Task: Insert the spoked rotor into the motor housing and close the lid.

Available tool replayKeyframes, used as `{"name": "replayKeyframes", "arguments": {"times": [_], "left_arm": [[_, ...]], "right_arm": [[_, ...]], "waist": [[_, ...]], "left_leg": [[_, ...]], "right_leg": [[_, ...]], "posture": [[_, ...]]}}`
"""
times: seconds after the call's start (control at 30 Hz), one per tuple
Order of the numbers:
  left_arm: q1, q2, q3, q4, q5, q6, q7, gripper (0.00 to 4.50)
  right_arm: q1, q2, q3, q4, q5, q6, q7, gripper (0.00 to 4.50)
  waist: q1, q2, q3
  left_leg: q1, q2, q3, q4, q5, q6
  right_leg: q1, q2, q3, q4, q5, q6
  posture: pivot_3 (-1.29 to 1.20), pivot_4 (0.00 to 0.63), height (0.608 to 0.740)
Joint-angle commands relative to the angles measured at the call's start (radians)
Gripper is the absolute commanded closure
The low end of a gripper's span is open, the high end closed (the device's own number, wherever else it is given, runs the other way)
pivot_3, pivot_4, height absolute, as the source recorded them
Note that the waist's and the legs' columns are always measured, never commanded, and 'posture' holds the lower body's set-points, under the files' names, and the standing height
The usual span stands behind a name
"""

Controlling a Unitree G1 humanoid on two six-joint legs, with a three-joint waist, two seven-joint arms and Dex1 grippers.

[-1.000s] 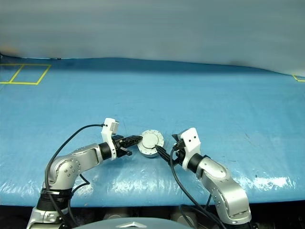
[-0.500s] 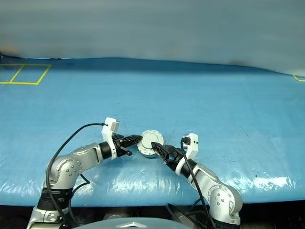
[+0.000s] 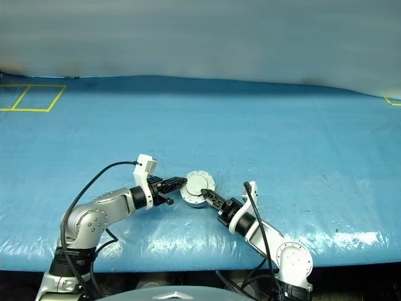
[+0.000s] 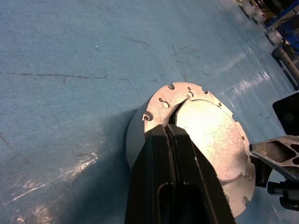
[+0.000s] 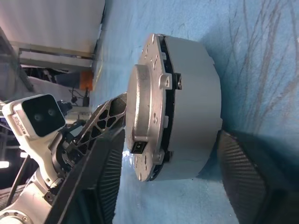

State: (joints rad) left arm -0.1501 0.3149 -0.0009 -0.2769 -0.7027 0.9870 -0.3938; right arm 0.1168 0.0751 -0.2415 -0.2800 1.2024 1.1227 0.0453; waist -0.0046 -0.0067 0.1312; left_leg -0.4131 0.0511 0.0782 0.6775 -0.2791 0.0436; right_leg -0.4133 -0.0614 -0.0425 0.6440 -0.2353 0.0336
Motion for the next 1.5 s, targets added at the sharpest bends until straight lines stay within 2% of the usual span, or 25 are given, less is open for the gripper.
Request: {"name": "replayKeyframes", "arguments": {"times": [0.03, 0.1, 0.13, 0.33, 0.43, 0.57, 0.63, 0.7, 0.83, 0.97, 1.07, 1.3, 1.5], "left_arm": [[0.011, -0.004, -0.015, 0.004, 0.015, 0.005, 0.000, 4.50], [0.012, -0.005, -0.014, 0.004, 0.018, 0.005, -0.004, 4.50], [0.012, -0.005, -0.013, 0.005, 0.020, 0.005, -0.005, 4.50], [0.007, -0.007, -0.013, 0.009, 0.027, -0.007, -0.009, 4.50], [0.006, -0.021, -0.013, -0.002, 0.079, -0.073, 0.028, 4.50], [0.016, -0.082, 0.072, -0.006, 0.014, -0.071, 0.046, 4.50], [0.017, -0.102, 0.108, -0.001, -0.018, -0.046, 0.059, 4.13], [0.027, -0.133, 0.160, -0.002, -0.064, -0.027, 0.087, 3.56], [0.049, -0.208, 0.279, 0.000, -0.190, 0.009, 0.149, 2.15], [0.070, -0.311, 0.395, 0.019, -0.404, 0.046, 0.244, 0.94], [0.092, -0.363, 0.432, 0.034, -0.540, 0.054, 0.311, 0.01], [0.152, -0.458, 0.416, 0.053, -0.778, -0.021, 0.388, 0.00], [0.170, -0.457, 0.339, 0.070, -0.869, -0.079, 0.408, 0.00]], "right_arm": [[0.006, 0.019, 0.012, -0.007, 0.073, -0.007, -0.021, 2.59], [0.010, 0.007, 0.019, -0.004, 0.084, -0.010, -0.032, 3.21], [0.012, 0.003, 0.023, -0.003, 0.088, -0.012, -0.037, 3.34], [0.029, -0.009, 0.041, -0.007, 0.107, -0.024, -0.052, 3.34], [0.036, -0.010, 0.049, -0.006, 0.119, -0.036, -0.063, 3.34], [0.041, -0.001, 0.053, -0.012, 0.149, -0.060, -0.084, 3.34], [0.042, 0.009, 0.050, -0.013, 0.173, -0.079, -0.096, 3.34], [0.034, 0.024, 0.045, -0.018, 0.212, -0.105, -0.112, 3.34], [-0.010, 0.026, 0.036, -0.019, 0.261, -0.166, -0.122, 3.34], [-0.101, 0.012, 0.006, 0.011, 0.294, -0.230, -0.122, 3.34], [-0.154, 0.001, 0.013, 0.040, 0.288, -0.243, -0.113, 3.34], [-0.245, 0.027, 0.058, 0.097, 0.267, -0.259, -0.092, 3.34], [-0.253, 0.043, 0.116, 0.090, 0.280, -0.247, -0.093, 3.34]], "waist": [[-0.003, 0.000, 0.000], [-0.003, 0.000, 0.000], [-0.004, 0.000, 0.000], [-0.006, 0.000, 0.000], [-0.006, 0.000, 0.000], [-0.007, 0.000, 0.000], [-0.007, 0.000, 0.000], [-0.007, 0.001, 0.001], [-0.007, 0.000, 0.005], [-0.007, -0.002, 0.012], [-0.007, -0.002, 0.013], [-0.008, -0.002, 0.013], [-0.007, -0.002, 0.013]], "left_leg": [[0.000, 0.000, 0.000, 0.000, 0.000, 0.000], [0.000, 0.000, 0.000, 0.000, 0.000, 0.000], [0.000, 0.000, 0.000, 0.000, 0.000, 0.000], [0.000, 0.000, 0.000, 0.000, 0.000, 0.000], [0.000, 0.000, 0.000, 0.000, 0.000, 0.000], [-0.001, 0.000, 0.000, 0.000, 0.000, 0.000], [-0.001, 0.000, 0.000, 0.000, 0.000, 0.000], [-0.002, 0.001, 0.000, 0.000, 0.000, 0.000], [-0.002, 0.000, 0.000, 0.000, 0.000, 0.001], [-0.004, 0.000, 0.000, 0.002, 0.000, 0.001], [-0.005, -0.001, 0.000, 0.003, -0.001, 0.002], [-0.005, -0.002, 0.001, 0.003, -0.002, 0.003], [-0.005, -0.003, 0.001, 0.004, -0.002, 0.004]], "right_leg": [[0.000, 0.000, 0.000, 0.000, 0.000, 0.000], [0.000, 0.000, 0.000, 0.000, 0.000, 0.000], [0.000, 0.000, 0.000, 0.000, 0.000, 0.000], [0.000, 0.000, 0.000, 0.000, 0.000, 0.001], [0.000, 0.000, 0.000, 0.000, 0.000, 0.001], [-0.001, 0.001, 0.001, 0.000, 0.001, 0.001], [-0.001, 0.001, 0.001, 0.000, 0.001, 0.001], [-0.002, 0.001, 0.001, 0.000, 0.001, 0.002], [-0.002, 0.001, 0.001, -0.001, 0.003, 0.005], [-0.002, 0.001, 0.001, 0.000, 0.005, 0.008], [-0.003, 0.001, 0.001, -0.001, 0.006, 0.011], [-0.003, 0.001, 0.001, -0.001, 0.007, 0.012], [-0.002, 0.000, 0.000, -0.001, 0.007, 0.013]], "posture": [[0.00, 0.150, 0.740], [0.00, 0.150, 0.740], [0.00, 0.150, 0.740], [0.00, 0.150, 0.740], [0.00, 0.150, 0.740], [0.00, 0.150, 0.740], [0.00, 0.150, 0.740], [0.00, 0.150, 0.740], [0.00, 0.150, 0.740], [0.00, 0.150, 0.740], [0.00, 0.150, 0.740], [0.00, 0.150, 0.740], [0.00, 0.150, 0.740]]}}
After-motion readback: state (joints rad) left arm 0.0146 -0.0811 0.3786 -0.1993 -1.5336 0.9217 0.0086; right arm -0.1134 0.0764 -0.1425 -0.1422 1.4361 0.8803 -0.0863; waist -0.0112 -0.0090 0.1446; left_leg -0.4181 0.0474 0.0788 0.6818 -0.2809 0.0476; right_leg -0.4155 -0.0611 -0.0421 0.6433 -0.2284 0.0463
